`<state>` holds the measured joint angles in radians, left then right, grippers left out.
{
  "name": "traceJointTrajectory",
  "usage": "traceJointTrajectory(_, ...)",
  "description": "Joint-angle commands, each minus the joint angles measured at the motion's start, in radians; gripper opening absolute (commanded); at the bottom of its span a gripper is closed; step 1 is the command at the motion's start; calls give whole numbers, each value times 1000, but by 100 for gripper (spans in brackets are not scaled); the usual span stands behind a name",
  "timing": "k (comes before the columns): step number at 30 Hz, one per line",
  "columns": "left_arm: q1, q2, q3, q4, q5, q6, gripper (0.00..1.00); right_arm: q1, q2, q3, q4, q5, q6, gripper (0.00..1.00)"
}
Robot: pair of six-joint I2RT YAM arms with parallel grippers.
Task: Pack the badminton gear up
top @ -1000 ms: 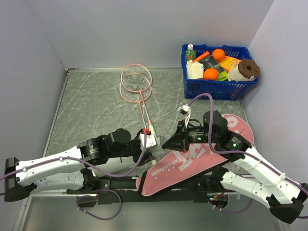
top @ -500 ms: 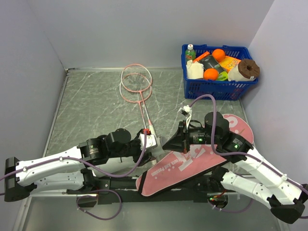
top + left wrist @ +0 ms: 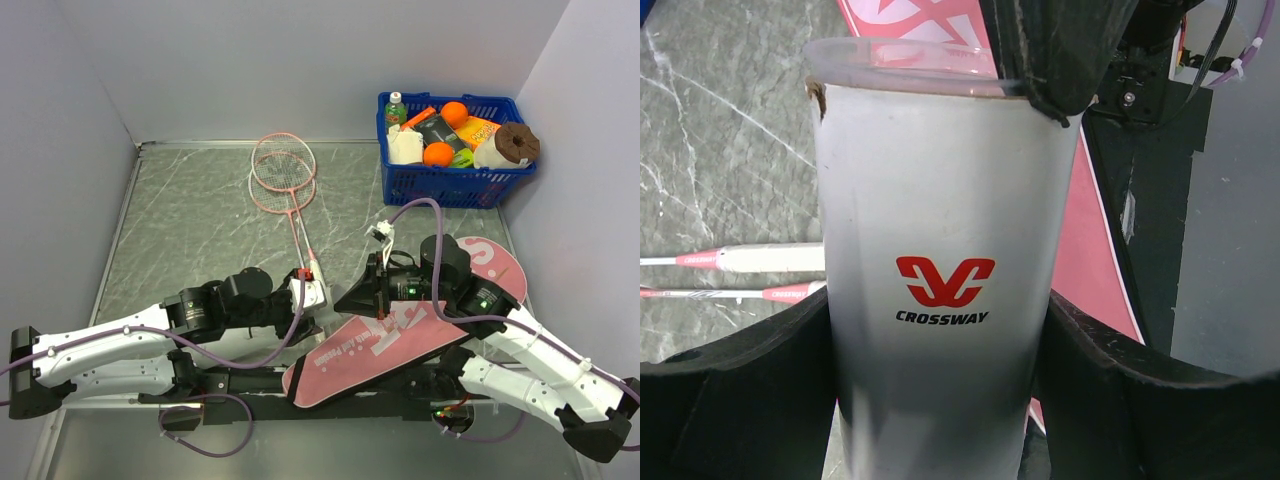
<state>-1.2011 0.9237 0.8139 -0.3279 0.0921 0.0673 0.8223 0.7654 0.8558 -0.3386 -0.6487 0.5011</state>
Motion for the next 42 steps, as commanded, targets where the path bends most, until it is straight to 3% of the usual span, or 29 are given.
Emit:
traceJointTrajectory(1,-8,-23,22,81,15,2,1,18,3,-17,99,-38,22,0)
traceJointTrajectory(5,-9,-28,21,86,15,2,1,21,9,-52,157,-65,48,18)
traceJointTrajectory(6,-9,-31,21,89,15,2,1,20,9,-60,173,-72,63,31)
traceJointTrajectory(7,-9,-32,19,92,17,2,1,21,11,-67,188,-75,71,36)
traceJointTrajectory(12,-14,-33,16,93,12,2,1,21,18,-110,275,-59,115,44)
traceJointTrajectory(21,-38,-71,5,109,-9,8,1,-2,-2,-161,314,107,165,48)
traceJointTrajectory(33,-52,-105,1,109,-41,12,1,-127,-54,-313,507,75,306,48)
traceJointTrajectory(42,-52,-105,1,115,-127,-3,1,-124,-116,-356,380,116,245,32)
